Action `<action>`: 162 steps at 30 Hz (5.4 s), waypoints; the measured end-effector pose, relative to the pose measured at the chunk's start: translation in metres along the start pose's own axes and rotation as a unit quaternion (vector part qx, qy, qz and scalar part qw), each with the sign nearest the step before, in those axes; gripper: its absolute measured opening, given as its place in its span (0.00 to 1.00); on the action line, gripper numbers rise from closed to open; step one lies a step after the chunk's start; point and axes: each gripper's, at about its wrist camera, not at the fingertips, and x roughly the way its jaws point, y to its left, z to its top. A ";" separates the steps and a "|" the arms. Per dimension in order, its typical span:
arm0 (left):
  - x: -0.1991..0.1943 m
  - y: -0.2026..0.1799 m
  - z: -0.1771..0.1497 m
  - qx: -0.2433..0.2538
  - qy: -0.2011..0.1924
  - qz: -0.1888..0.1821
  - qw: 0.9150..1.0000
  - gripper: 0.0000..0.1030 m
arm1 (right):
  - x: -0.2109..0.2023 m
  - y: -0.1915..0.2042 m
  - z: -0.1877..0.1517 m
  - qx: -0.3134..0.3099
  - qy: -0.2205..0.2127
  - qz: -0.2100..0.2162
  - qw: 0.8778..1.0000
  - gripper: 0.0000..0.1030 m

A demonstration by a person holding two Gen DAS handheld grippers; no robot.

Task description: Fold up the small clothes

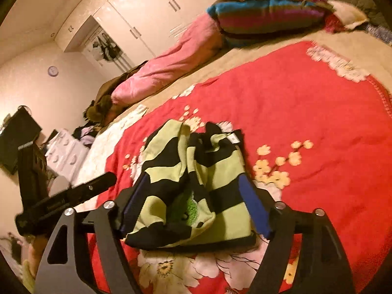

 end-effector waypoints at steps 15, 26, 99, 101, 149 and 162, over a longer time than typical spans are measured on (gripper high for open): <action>0.034 0.032 -0.030 0.008 0.040 0.061 0.997 0.77 | 0.092 0.008 0.049 0.016 0.120 0.032 0.992 0.79; 0.046 0.033 -0.041 -0.004 0.046 0.051 0.998 0.77 | 0.137 0.019 0.044 -0.028 0.139 0.000 0.990 0.64; 0.034 0.014 -0.052 -0.004 0.044 0.024 0.999 0.88 | 0.049 -0.005 0.014 -0.158 0.091 -0.089 0.979 0.61; 0.031 0.016 -0.049 -0.004 0.040 0.027 0.999 0.89 | 0.046 -0.010 0.020 -0.145 0.077 -0.084 0.983 0.68; 0.087 0.026 -0.034 -0.041 0.069 -0.012 0.997 0.55 | 0.125 -0.040 0.025 -0.059 0.185 0.036 0.980 0.59; 0.056 0.021 -0.024 -0.038 0.040 -0.020 0.998 0.37 | 0.106 -0.010 0.028 -0.102 0.154 0.071 0.980 0.56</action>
